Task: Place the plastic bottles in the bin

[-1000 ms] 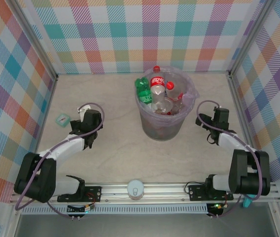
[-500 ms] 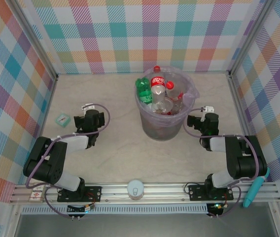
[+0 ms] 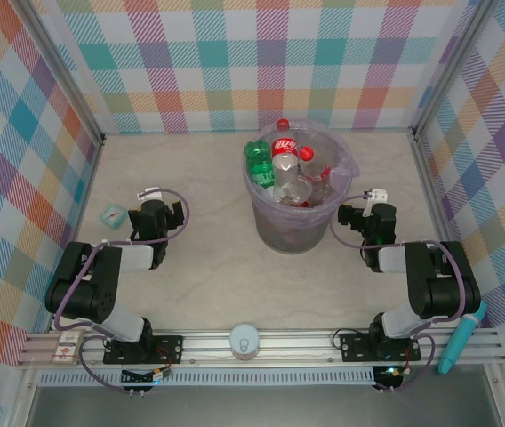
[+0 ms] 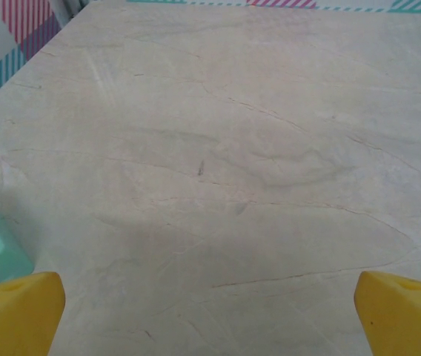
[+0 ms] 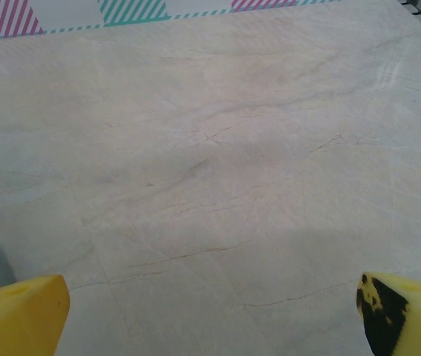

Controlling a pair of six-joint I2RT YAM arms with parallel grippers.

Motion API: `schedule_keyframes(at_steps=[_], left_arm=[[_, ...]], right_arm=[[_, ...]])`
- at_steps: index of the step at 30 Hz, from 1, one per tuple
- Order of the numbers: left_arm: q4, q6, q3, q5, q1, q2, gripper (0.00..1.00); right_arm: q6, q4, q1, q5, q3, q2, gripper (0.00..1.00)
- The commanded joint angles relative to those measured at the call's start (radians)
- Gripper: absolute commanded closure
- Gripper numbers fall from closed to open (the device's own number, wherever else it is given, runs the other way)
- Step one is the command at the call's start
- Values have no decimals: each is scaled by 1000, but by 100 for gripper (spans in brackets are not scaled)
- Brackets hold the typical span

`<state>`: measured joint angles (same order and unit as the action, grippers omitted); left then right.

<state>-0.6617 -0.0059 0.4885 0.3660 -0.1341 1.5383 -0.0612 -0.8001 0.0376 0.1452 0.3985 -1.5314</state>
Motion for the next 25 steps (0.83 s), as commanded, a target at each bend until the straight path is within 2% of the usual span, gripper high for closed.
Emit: schedule_keyframes(at_steps=[1,5,7,25], left_arm=[[-43,9,-7,-49,14,5,0],[-96,22,-37,-128,28,8,0],[-212,20,-80,-161,46,47,0],[-205,19,-81,-159,44,40,0]], right_arm=[[18,-44,-7,-16,-1,2,1],[18,-44,-7,-15,-1,2,1],[17,-44,-7,-16,-1,2,1],[19,-39,-7,-19,3,0,1]])
